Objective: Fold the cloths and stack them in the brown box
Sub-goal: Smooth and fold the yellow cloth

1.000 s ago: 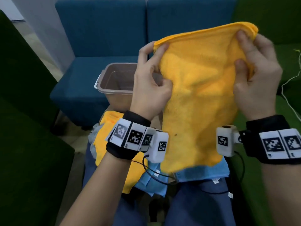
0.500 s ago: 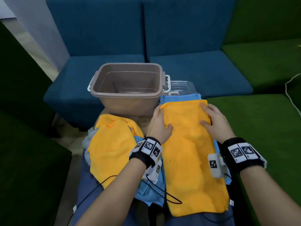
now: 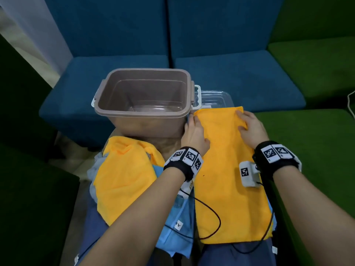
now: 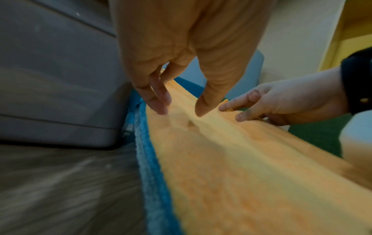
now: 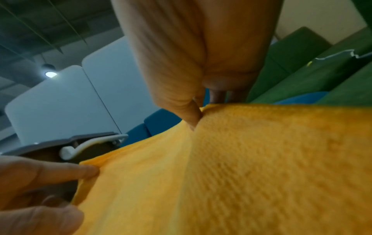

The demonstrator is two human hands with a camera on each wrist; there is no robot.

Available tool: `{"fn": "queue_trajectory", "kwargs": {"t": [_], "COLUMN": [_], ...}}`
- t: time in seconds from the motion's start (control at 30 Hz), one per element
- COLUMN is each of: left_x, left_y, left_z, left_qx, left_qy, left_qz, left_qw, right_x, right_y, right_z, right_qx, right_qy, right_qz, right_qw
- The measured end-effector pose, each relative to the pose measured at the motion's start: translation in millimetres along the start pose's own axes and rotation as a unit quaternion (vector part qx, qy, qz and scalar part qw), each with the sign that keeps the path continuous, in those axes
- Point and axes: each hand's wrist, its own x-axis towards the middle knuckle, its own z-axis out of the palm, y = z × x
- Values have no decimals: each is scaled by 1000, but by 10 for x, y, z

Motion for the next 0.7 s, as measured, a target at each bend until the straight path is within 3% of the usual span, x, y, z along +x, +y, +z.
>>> {"fn": "queue_trajectory", "kwargs": {"t": [0.27,0.47,0.63,0.7], "left_x": [155,165,-52,-236], "left_y": [-165,-208,-330,-404], "left_z": [118,219,202,205], "left_qx": [14,16,-36,-72], "left_qy": [-77,-85,-55,-49], "left_qz": [-47,-62,-46,-28], "left_qw": [996,994,997,996], "right_x": [125,98,-243,-511], "right_y": [94,2,-98,-85], "right_z": [146,191,108,101], "right_qx": [-58,-107,-31,5], "right_qy": [-44,-91,-21,-25], "right_qz": [18,29,61,55], "right_qw": [997,990,997,998]}}
